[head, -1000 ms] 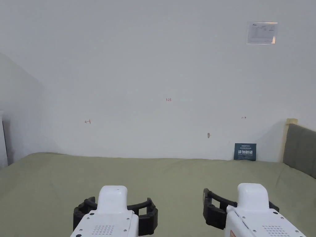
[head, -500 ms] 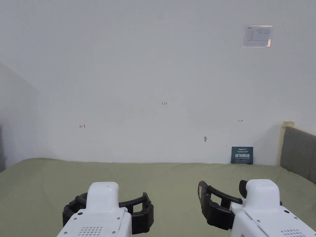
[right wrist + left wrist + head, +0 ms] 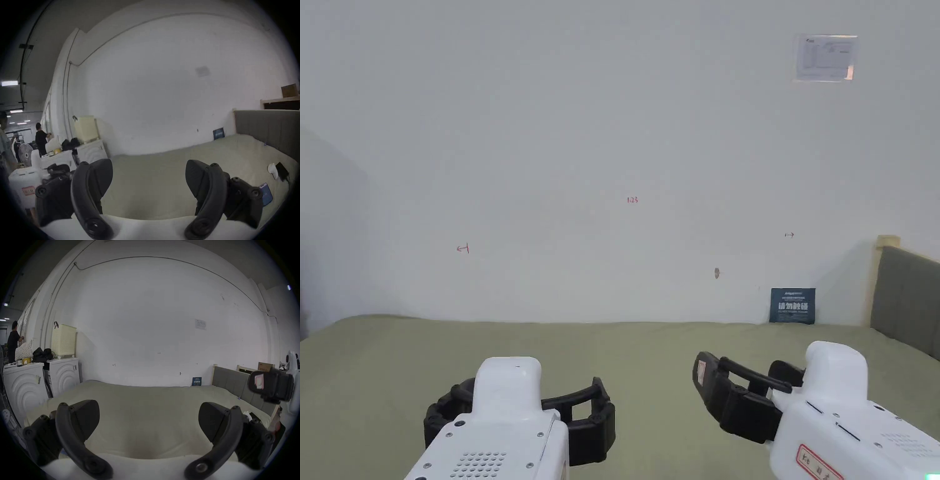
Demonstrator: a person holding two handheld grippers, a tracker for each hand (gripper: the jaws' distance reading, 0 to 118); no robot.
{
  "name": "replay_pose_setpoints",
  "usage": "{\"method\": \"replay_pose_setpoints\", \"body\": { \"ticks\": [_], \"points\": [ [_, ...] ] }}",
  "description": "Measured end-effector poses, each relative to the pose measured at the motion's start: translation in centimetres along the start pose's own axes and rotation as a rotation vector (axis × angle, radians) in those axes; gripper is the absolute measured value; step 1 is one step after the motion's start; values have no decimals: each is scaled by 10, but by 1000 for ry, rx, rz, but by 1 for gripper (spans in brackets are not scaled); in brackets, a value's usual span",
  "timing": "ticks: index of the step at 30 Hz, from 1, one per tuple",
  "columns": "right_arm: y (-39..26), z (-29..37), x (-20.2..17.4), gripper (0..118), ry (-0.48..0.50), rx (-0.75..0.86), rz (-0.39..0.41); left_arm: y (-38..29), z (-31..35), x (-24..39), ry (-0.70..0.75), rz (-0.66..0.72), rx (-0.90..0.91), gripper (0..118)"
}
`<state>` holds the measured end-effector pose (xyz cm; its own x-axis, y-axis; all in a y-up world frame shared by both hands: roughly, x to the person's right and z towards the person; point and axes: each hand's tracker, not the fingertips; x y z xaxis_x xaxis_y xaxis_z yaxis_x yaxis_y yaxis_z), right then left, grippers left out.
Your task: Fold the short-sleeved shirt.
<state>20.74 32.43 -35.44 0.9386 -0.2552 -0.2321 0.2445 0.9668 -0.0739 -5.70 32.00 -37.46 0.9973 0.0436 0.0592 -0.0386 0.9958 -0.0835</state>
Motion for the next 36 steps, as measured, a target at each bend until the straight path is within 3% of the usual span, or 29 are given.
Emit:
{"method": "replay_pose_setpoints", "body": {
  "ticks": [5,8,10,12,14,18,24,27,31,36],
  "points": [
    [-12,-9,-29,96,-280,64,305,-5,-5,-1,-4,15,-22,118],
    [-16,-16,-40,96,-364,67,360,-6,-8,-1,-2,17,-27,118],
    [-16,-17,-39,96,-339,76,331,-5,-8,-1,-3,22,-29,118],
    [-14,-18,-36,96,-305,41,244,-5,-10,-1,-10,23,-29,118],
    [-12,-22,-36,96,-380,6,198,-4,-10,0,-9,12,-33,118],
    [-10,-30,-34,96,-472,-50,233,-4,-11,1,-7,6,-36,118],
    [-1,-27,-23,96,-382,-41,132,-5,-12,0,-4,1,-44,118],
    [5,-27,-22,96,-388,-36,106,-6,-12,-1,-5,7,-49,118],
    [9,-27,-22,96,-355,-41,121,-4,-12,-2,1,3,-46,118],
    [5,-27,-27,96,-387,-21,174,1,-16,-4,6,-3,-48,118]
  ]
}}
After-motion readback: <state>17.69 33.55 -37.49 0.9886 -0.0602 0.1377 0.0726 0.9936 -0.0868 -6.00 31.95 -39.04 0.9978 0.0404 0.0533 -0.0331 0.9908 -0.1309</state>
